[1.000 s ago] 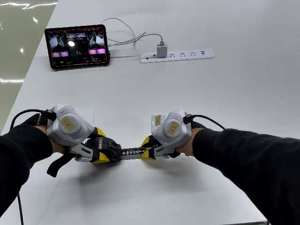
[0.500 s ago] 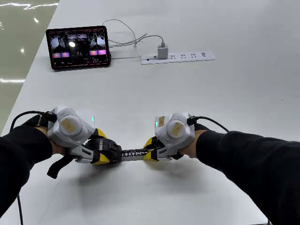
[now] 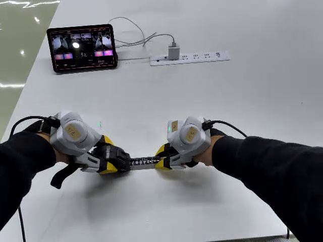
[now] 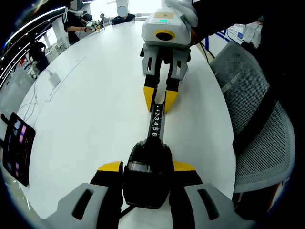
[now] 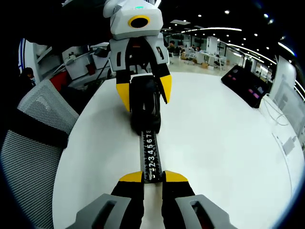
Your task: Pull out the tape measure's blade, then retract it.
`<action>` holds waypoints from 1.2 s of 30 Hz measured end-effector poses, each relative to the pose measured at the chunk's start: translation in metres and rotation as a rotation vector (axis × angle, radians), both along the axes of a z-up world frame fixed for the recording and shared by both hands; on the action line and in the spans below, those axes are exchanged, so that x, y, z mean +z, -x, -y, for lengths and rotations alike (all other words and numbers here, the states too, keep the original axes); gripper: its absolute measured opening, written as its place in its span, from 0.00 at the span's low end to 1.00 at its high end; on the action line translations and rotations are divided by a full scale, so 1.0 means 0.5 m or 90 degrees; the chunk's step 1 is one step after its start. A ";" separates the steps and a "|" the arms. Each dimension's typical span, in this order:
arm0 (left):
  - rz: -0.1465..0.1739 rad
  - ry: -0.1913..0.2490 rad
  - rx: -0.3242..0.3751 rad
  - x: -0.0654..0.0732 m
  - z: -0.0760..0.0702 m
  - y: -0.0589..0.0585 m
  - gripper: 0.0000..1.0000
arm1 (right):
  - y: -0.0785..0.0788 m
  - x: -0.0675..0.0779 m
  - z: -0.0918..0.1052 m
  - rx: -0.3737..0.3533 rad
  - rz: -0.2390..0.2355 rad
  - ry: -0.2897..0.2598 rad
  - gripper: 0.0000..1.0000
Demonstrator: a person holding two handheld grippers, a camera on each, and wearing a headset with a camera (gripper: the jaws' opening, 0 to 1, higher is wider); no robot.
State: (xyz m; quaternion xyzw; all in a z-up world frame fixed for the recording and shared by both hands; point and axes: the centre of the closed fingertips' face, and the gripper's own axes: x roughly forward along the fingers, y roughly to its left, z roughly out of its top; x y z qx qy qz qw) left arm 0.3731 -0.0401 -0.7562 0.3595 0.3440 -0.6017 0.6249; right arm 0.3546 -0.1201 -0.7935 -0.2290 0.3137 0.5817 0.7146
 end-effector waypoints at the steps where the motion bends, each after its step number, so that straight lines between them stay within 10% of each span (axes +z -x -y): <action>1: 0.000 0.000 -0.001 0.000 0.000 0.000 0.31 | 0.000 0.000 0.000 -0.001 -0.001 -0.001 0.09; 36: 0.009 -0.005 0.007 -0.004 -0.003 0.000 0.32 | 0.008 0.000 0.032 -0.014 -0.005 -0.007 0.09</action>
